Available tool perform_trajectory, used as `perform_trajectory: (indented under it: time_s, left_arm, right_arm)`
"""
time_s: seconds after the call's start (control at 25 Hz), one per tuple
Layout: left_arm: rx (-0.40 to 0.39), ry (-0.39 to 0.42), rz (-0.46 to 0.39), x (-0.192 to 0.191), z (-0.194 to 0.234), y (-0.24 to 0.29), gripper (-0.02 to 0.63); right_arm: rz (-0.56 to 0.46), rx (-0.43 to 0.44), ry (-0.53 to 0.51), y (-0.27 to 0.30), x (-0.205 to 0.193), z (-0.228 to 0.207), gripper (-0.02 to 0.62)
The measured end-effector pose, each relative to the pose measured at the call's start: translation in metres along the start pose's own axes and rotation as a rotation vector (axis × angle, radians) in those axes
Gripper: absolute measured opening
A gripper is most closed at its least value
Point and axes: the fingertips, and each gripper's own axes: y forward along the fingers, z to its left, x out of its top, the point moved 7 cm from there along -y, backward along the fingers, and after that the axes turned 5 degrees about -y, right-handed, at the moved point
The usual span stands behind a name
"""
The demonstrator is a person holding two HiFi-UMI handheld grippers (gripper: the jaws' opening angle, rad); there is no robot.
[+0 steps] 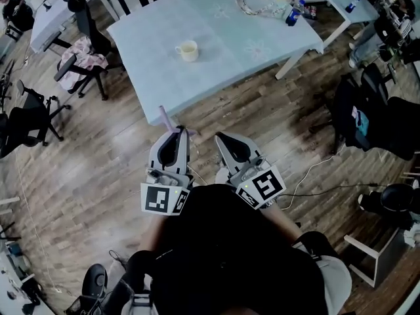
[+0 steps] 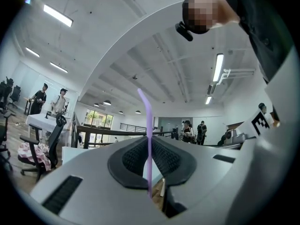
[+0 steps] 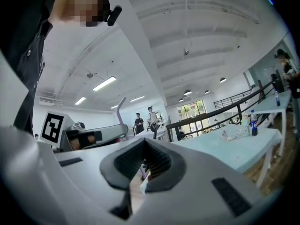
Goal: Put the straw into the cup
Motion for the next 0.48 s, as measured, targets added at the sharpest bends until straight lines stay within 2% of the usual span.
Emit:
perform_trajectory:
  time_s: [0.48]
  left_arm:
    - [0.092, 0.017, -0.020, -0.011, -0.037, 0.053, 0.028]
  right_arm:
    - [0.008, 0.072, 0.024, -0.016, 0.002, -0.072, 0.009]
